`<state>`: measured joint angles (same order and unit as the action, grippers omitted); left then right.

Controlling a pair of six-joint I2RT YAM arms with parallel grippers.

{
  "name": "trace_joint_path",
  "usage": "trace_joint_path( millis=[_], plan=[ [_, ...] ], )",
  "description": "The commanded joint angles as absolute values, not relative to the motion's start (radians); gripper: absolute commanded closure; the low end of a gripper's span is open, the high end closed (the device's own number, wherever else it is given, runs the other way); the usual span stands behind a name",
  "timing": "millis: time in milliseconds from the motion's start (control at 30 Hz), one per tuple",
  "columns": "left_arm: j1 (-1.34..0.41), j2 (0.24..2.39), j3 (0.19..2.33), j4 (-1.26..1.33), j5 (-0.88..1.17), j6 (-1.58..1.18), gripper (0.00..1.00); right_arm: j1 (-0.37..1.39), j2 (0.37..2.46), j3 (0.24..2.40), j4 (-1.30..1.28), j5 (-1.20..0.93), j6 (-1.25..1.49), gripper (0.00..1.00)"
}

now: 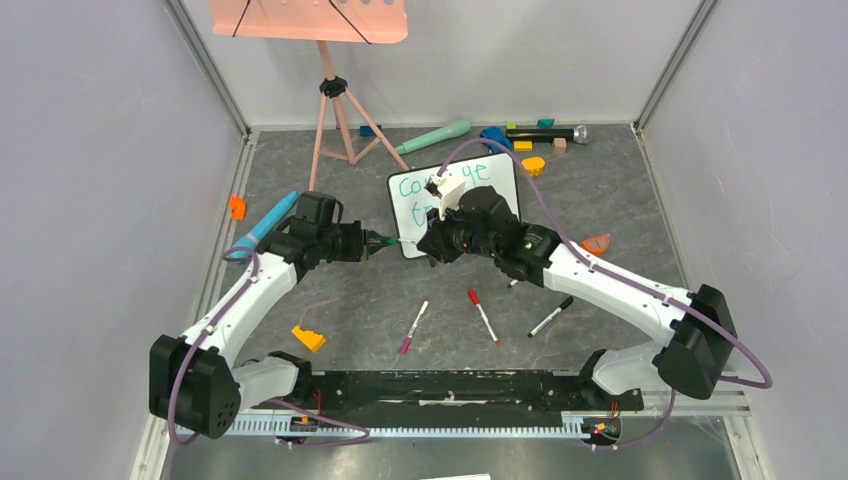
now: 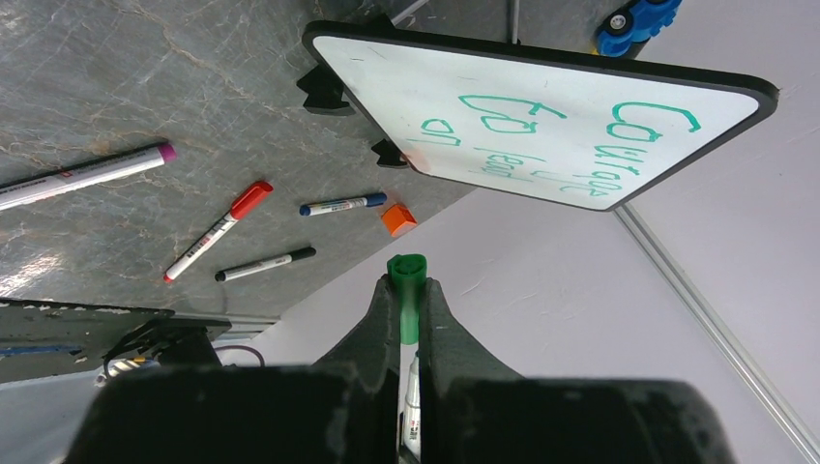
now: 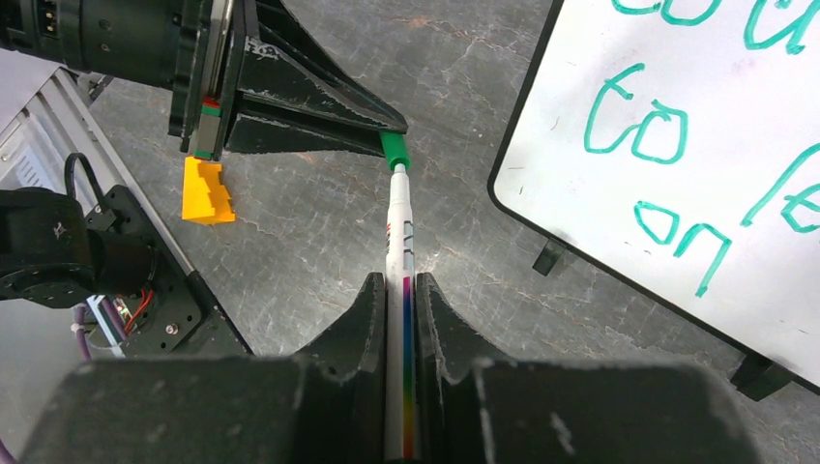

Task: Write a sentence on the whiteboard
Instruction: Close the whiteboard marker at the center of the board.

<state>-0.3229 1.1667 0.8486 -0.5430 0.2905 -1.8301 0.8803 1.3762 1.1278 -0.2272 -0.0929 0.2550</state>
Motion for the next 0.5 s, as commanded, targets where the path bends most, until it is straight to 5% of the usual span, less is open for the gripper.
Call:
trace_joint_path(
  millis=[0, 467],
  plan=[
    [-0.327, 1.143, 0.85, -0.526, 0.311, -1.876, 0.98, 0.885, 1.377, 1.17, -0.216, -0.067, 0.233, 1.0],
    [-0.328, 1.14, 0.855, -0.53, 0.315, -1.88, 0.98, 0.885, 1.386, 1.172, -0.216, -0.086, 0.225, 1.0]
  ],
)
